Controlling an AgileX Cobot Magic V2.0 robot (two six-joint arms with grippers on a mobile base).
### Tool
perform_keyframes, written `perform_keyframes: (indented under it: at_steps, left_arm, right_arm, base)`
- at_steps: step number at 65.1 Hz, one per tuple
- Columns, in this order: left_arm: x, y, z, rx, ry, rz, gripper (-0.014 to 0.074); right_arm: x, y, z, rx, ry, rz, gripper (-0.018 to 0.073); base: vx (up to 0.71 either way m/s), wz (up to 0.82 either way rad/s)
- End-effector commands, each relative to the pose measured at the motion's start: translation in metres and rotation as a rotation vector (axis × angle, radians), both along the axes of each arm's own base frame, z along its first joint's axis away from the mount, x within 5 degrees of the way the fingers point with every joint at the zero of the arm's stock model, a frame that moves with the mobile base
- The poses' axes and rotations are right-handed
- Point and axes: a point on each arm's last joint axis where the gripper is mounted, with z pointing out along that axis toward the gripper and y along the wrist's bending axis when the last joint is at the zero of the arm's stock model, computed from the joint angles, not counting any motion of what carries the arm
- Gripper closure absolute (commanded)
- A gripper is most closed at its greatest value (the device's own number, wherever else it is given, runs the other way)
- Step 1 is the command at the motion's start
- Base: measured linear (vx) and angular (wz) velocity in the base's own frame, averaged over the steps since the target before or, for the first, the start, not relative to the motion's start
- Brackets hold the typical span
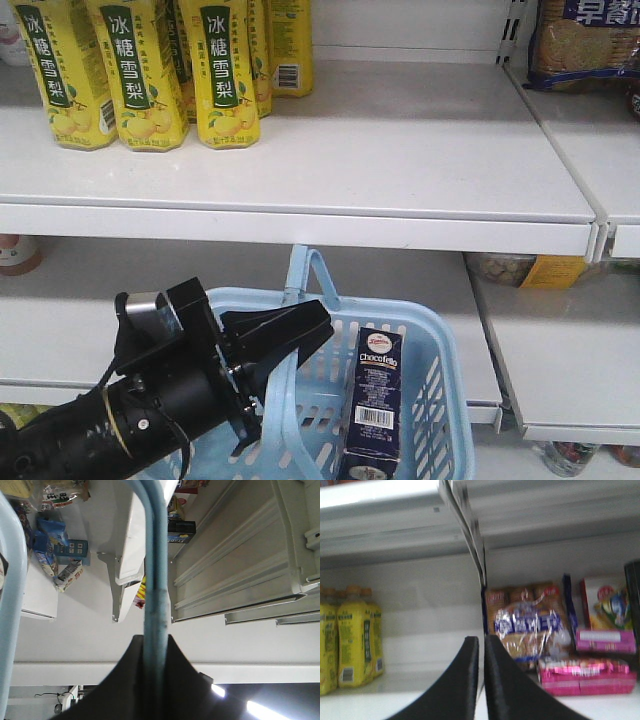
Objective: Left arm holds basket, right arm returns cookies
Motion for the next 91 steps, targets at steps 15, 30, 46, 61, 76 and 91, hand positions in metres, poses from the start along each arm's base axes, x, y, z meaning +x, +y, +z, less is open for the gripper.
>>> perform_keyframes:
  at_steps: [15, 30, 46, 61, 76, 91]
  left_arm:
    - [-0.004, 0.007, 0.043, -0.309, -0.206, -0.005, 0.0599]
    - [-0.004, 0.007, 0.043, -0.309, -0.206, -0.005, 0.0599]
    - [-0.004, 0.007, 0.043, -0.309, -0.206, -0.005, 0.0599]
    - [-0.004, 0.007, 0.043, -0.309, -0.206, -0.005, 0.0599]
    - [-0.004, 0.007, 0.043, -0.309, -0.206, -0.005, 0.0599]
    - [-0.004, 0.007, 0.043, -0.309, -0.206, -0.005, 0.0599]
  right_arm:
    - [0.006, 0.001, 0.092, -0.059, -0.141, -0.019, 0.0565]
    - [0.019, 0.0, 0.139, -0.056, -0.094, -0.027, 0.056]
    - [0.028, -0.001, 0.164, -0.048, -0.02, -0.032, 0.0453]
    - [0.029, -0.001, 0.163, -0.034, 0.015, -0.027, 0.0165]
    - [0.035, 0.0, 0.151, 0.048, 0.154, 0.022, -0.0008]
    - [0.047, 0.006, 0.137, 0.152, 0.319, 0.105, -0.0007]
  base:
    - [0.0, 0.0]
    - [0.0, 0.0]
    - [0.0, 0.0]
    - [0.0, 0.0]
    - [0.0, 0.0]
    - [0.0, 0.0]
